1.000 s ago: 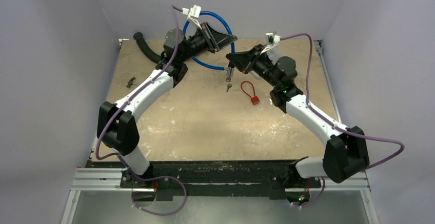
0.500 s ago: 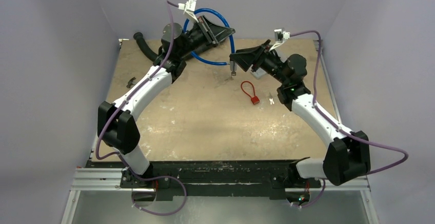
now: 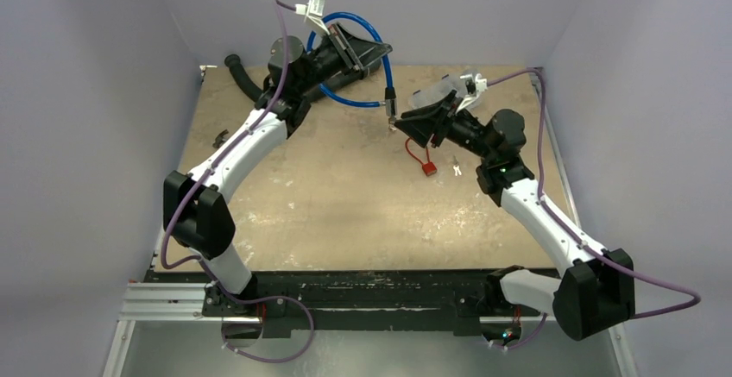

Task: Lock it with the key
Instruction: Lock the lock.

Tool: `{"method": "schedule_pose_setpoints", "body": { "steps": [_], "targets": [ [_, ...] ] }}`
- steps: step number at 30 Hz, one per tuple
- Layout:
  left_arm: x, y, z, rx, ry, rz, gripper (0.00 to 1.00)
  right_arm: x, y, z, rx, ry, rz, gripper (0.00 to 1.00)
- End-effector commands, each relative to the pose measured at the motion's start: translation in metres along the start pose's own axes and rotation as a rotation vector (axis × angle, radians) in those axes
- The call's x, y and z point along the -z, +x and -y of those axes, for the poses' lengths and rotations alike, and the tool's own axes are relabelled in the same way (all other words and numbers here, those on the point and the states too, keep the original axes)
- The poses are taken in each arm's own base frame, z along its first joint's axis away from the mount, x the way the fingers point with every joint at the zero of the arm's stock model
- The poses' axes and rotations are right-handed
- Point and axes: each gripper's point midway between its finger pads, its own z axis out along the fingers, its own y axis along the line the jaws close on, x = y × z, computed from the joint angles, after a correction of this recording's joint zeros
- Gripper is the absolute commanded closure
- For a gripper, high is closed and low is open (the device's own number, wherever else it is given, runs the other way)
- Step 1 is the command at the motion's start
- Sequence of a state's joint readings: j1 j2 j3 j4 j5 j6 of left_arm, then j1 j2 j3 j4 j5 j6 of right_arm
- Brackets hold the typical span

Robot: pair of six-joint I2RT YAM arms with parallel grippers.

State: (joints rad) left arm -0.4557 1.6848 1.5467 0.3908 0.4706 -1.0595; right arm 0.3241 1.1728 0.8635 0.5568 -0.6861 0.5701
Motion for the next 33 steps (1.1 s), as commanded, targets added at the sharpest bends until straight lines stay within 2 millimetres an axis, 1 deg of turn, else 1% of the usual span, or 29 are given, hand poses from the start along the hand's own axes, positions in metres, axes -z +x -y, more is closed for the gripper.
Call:
{"method": "schedule_pose_setpoints", "body": {
  "steps": [1, 5, 8, 11, 15, 19, 28, 33],
  "targets": [
    [0.011, -0.036, 0.064, -0.05, 0.129, 0.081, 1.0, 0.003, 0.011, 0.009, 0.061, 0.019, -0.024, 0.55],
    [0.013, -0.037, 0.067, -0.052, 0.129, 0.083, 1.0, 0.002, 0.011, 0.025, 0.074, 0.09, -0.006, 0.6],
    [0.013, -0.038, 0.068, -0.053, 0.13, 0.087, 1.0, 0.001, 0.009, 0.034, 0.083, 0.131, 0.013, 0.58],
    [0.013, -0.038, 0.068, -0.045, 0.132, 0.09, 1.0, -0.004, 0.012, 0.037, 0.077, 0.136, 0.01, 0.54],
    [0.012, -0.038, 0.066, -0.042, 0.126, 0.093, 1.0, -0.011, 0.012, 0.043, 0.078, 0.148, 0.014, 0.55],
    [0.012, -0.039, 0.066, -0.043, 0.123, 0.096, 1.0, -0.017, 0.016, 0.042, 0.077, 0.131, 0.005, 0.56],
    [0.012, -0.038, 0.062, -0.041, 0.117, 0.106, 1.0, -0.028, 0.018, 0.03, 0.082, 0.081, 0.016, 0.59],
    [0.013, -0.038, 0.061, -0.039, 0.117, 0.109, 1.0, -0.032, 0.017, 0.03, 0.08, 0.079, 0.021, 0.65]
  ]
}}
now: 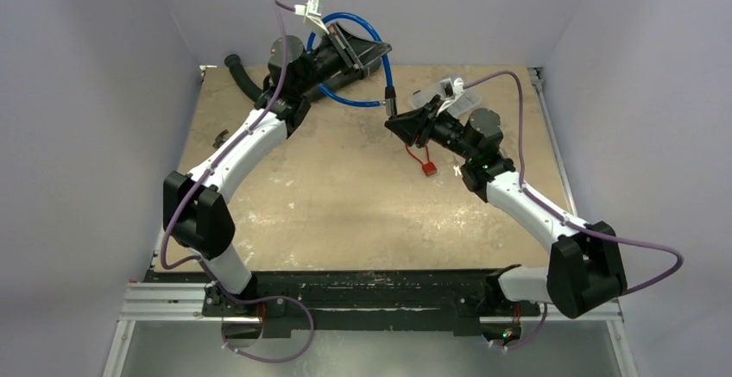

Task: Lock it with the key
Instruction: Lock the lock.

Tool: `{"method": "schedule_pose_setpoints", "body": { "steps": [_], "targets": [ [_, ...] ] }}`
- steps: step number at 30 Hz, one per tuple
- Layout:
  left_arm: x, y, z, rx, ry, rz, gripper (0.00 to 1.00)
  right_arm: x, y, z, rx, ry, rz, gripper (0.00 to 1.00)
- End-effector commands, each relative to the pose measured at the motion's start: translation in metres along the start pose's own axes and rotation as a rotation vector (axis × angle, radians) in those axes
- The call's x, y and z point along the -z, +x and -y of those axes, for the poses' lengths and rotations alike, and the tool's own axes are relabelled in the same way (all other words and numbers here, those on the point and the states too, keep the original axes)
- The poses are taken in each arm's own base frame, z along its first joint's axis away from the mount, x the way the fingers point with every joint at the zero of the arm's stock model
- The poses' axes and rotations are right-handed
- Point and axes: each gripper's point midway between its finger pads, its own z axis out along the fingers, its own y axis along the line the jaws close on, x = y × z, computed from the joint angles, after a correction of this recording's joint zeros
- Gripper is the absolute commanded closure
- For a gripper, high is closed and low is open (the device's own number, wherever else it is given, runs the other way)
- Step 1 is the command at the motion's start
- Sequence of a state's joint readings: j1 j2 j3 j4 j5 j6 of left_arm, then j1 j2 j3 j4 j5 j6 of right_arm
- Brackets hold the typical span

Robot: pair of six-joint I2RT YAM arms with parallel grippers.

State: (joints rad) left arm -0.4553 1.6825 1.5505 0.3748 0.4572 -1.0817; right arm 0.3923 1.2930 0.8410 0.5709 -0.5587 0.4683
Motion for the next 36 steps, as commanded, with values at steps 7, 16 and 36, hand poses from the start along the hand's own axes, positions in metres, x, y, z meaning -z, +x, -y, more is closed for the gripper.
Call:
{"method": "schedule_pose_setpoints", "body": {
  "steps": [7, 16, 36],
  "targets": [
    [0.014, -0.04, 0.059, -0.064, 0.108, 0.128, 1.0, -0.011, -0.025, -0.009, 0.08, -0.009, 0.084, 0.81],
    [0.015, -0.043, 0.039, -0.058, 0.021, 0.173, 1.0, -0.011, -0.034, -0.014, 0.104, -0.009, 0.119, 1.0],
    [0.012, -0.09, 0.036, -0.113, 0.04, 0.321, 1.0, 0.002, 0.016, -0.019, 0.008, -0.048, 0.008, 1.0]
  ]
}}
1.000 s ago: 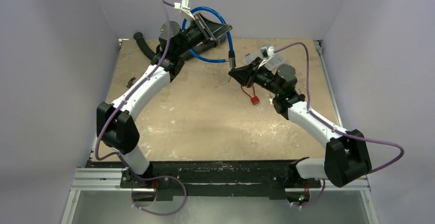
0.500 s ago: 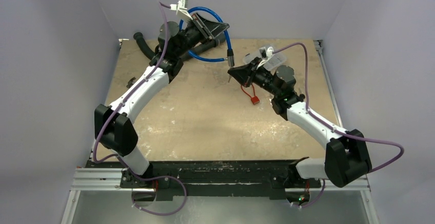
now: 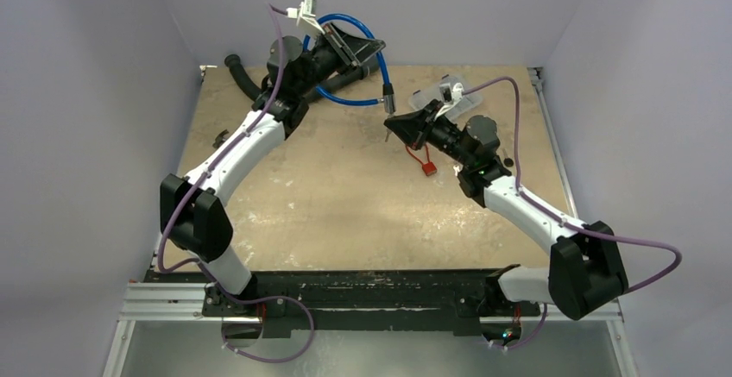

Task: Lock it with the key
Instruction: Lock the lock.

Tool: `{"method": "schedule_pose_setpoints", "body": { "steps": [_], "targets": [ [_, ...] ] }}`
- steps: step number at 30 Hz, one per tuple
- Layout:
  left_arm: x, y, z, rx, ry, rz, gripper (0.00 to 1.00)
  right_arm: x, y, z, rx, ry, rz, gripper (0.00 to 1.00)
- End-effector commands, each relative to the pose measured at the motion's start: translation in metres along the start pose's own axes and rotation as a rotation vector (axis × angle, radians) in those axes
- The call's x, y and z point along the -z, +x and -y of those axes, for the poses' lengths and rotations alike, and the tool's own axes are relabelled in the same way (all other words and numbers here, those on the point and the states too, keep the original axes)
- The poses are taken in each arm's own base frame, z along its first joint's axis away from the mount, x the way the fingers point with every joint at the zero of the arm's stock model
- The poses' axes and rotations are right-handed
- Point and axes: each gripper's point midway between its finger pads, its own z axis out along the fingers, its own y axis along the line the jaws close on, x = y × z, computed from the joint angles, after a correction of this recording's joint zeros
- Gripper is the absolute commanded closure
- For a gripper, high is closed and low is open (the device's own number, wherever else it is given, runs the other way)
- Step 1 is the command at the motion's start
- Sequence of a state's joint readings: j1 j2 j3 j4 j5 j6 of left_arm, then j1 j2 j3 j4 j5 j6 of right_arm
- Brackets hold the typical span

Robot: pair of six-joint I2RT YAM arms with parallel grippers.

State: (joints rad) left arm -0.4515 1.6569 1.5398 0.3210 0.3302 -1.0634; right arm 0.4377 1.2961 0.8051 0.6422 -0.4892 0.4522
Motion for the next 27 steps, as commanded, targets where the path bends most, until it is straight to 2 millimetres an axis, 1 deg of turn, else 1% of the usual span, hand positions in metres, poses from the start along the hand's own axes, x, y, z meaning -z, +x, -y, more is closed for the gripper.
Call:
{"method": "schedule_pose_setpoints", "body": {
  "steps": [1, 6, 13, 16, 20, 24, 27],
  "targets": [
    [0.006, -0.075, 0.05, -0.094, 0.146, 0.237, 1.0, 0.009, 0.013, -0.015, -0.025, -0.056, -0.034, 1.0],
    [0.003, -0.08, 0.056, -0.11, 0.185, 0.26, 1.0, 0.01, 0.025, -0.018, -0.057, -0.066, -0.062, 1.0],
    [0.001, -0.087, 0.072, -0.147, 0.252, 0.286, 1.0, 0.011, 0.038, -0.026, -0.109, -0.094, -0.095, 1.0],
    [0.002, -0.09, 0.071, -0.157, 0.25, 0.292, 1.0, 0.011, 0.038, -0.025, -0.109, -0.085, -0.095, 1.0],
    [0.003, -0.098, 0.072, -0.172, 0.254, 0.311, 1.0, 0.013, 0.046, -0.022, -0.125, -0.072, -0.117, 1.0],
    [0.004, -0.111, 0.087, -0.188, 0.291, 0.337, 1.0, 0.018, 0.057, -0.02, -0.146, -0.066, -0.136, 1.0],
    [0.005, -0.116, 0.093, -0.211, 0.301, 0.336, 1.0, 0.018, 0.059, -0.018, -0.155, -0.052, -0.137, 1.0]
  ]
}}
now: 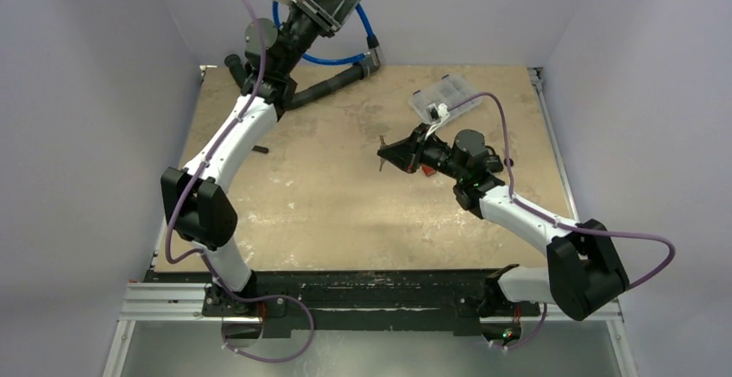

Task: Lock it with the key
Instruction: Lock the lock, then place the key at the center of the board.

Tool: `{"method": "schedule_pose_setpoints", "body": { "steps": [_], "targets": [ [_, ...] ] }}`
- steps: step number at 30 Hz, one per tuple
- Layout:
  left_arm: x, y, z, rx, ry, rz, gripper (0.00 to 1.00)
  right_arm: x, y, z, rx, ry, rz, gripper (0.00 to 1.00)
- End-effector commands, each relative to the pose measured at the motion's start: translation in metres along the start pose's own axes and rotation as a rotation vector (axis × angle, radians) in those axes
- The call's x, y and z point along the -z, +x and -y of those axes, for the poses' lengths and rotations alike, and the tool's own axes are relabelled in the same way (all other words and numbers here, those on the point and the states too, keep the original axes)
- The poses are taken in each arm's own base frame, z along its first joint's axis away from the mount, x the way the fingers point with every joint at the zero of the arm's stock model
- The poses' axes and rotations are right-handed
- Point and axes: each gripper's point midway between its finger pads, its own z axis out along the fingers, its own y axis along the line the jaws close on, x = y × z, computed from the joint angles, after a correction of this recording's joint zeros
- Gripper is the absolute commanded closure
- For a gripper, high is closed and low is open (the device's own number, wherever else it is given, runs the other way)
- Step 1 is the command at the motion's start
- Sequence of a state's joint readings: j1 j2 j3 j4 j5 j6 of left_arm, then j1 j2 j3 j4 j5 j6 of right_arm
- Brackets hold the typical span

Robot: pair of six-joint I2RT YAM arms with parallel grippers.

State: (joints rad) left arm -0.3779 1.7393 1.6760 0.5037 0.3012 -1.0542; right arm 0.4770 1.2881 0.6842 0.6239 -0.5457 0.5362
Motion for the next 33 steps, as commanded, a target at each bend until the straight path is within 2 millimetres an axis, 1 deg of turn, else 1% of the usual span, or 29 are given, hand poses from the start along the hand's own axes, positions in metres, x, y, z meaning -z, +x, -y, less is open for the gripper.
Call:
{"method": "schedule_pose_setpoints", "body": {
  "steps": [1, 3, 7, 10, 12, 15, 16, 21, 22, 23, 24, 26, 33],
  "targets": [
    [-0.001, -0.049, 0.062, -0.114, 0.163, 0.131, 1.0, 0.003, -0.002, -0.006, -0.001, -0.018, 0.003, 1.0],
    [0.005, -0.042, 0.053, -0.161, 0.127, 0.113, 1.0, 0.004, 0.001, -0.003, -0.02, 0.0, -0.004, 1.0],
    [0.022, -0.021, 0.028, -0.254, 0.036, 0.036, 1.0, 0.009, 0.013, 0.014, -0.024, 0.077, -0.033, 1.0],
    [0.037, -0.003, 0.006, -0.309, -0.035, -0.042, 1.0, 0.01, 0.022, 0.034, -0.042, 0.153, -0.054, 1.0],
    [0.047, 0.005, -0.002, -0.348, -0.06, -0.073, 1.0, 0.008, 0.023, 0.047, -0.036, 0.186, -0.065, 1.0],
    [0.061, 0.016, -0.014, -0.376, -0.096, -0.115, 1.0, 0.0, 0.024, 0.063, -0.012, 0.212, -0.101, 1.0],
    [0.066, 0.019, -0.017, -0.382, -0.109, -0.129, 1.0, -0.004, 0.03, 0.072, -0.009, 0.226, -0.127, 1.0],
    [0.083, 0.035, -0.039, -0.399, -0.182, -0.198, 1.0, -0.023, 0.038, 0.092, -0.006, 0.23, -0.178, 1.0],
    [0.087, 0.04, -0.045, -0.412, -0.196, -0.216, 1.0, -0.027, 0.037, 0.094, -0.006, 0.23, -0.178, 1.0],
    [0.091, 0.043, -0.049, -0.42, -0.209, -0.234, 1.0, -0.03, 0.041, 0.099, -0.015, 0.236, -0.19, 1.0],
    [0.094, 0.046, -0.054, -0.425, -0.222, -0.249, 1.0, -0.034, 0.041, 0.103, -0.019, 0.243, -0.192, 1.0],
    [0.101, 0.054, -0.062, -0.436, -0.239, -0.28, 1.0, -0.04, 0.048, 0.111, -0.035, 0.251, -0.213, 1.0],
    [0.113, 0.065, -0.074, -0.461, -0.266, -0.333, 1.0, -0.052, 0.072, 0.137, -0.107, 0.297, -0.258, 1.0]
  ]
}}
